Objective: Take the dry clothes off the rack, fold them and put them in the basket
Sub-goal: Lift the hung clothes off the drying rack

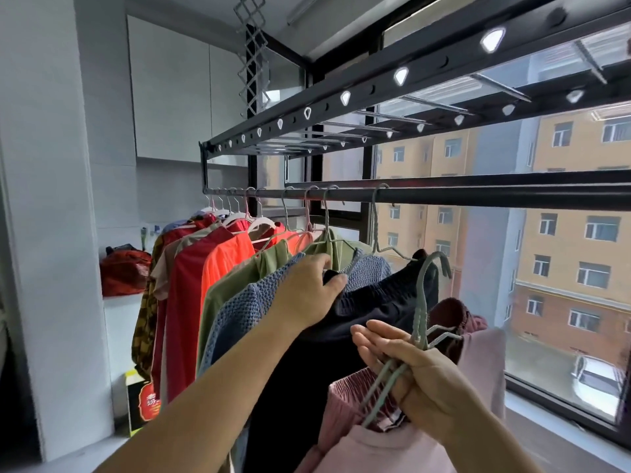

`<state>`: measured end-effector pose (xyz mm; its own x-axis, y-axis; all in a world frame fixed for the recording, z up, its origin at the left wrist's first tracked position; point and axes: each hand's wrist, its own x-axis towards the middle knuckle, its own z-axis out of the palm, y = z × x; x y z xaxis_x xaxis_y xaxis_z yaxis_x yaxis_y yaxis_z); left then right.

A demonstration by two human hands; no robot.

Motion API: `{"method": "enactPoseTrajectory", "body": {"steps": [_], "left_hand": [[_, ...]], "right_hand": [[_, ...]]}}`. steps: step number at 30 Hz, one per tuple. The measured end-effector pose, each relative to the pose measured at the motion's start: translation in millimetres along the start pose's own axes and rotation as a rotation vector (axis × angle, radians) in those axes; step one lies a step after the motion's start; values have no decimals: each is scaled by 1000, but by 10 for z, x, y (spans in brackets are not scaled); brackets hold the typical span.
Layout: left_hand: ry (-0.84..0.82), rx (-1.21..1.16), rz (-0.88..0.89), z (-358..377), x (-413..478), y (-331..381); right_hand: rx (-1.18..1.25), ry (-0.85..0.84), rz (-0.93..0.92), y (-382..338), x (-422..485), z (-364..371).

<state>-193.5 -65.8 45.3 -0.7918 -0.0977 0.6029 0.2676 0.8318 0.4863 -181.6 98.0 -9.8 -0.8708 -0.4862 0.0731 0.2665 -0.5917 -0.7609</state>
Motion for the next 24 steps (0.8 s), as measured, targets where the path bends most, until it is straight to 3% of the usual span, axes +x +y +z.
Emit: {"method": "enactPoseTrajectory", "body": {"steps": [4, 9, 14, 18, 21, 24], "left_hand": [[-228, -23, -105, 228, 425, 221], [-143, -582, -353, 242, 533, 253], [23, -555, -222, -150, 578, 273], [-110, -520, -119, -117, 177, 214], [-71, -497, -87, 84, -174, 58], [-82, -630, -169, 108, -311, -172]], "right_hand": [[-31, 16, -35, -136, 145, -125], [-44, -27, -122, -301, 347, -211], [-54, -95, -157, -295, 489, -172], [-162, -133, -166, -164, 559, -10], [-265, -225, -160, -27, 558, 119], [-279, -230, -157, 138, 579, 171]]}}
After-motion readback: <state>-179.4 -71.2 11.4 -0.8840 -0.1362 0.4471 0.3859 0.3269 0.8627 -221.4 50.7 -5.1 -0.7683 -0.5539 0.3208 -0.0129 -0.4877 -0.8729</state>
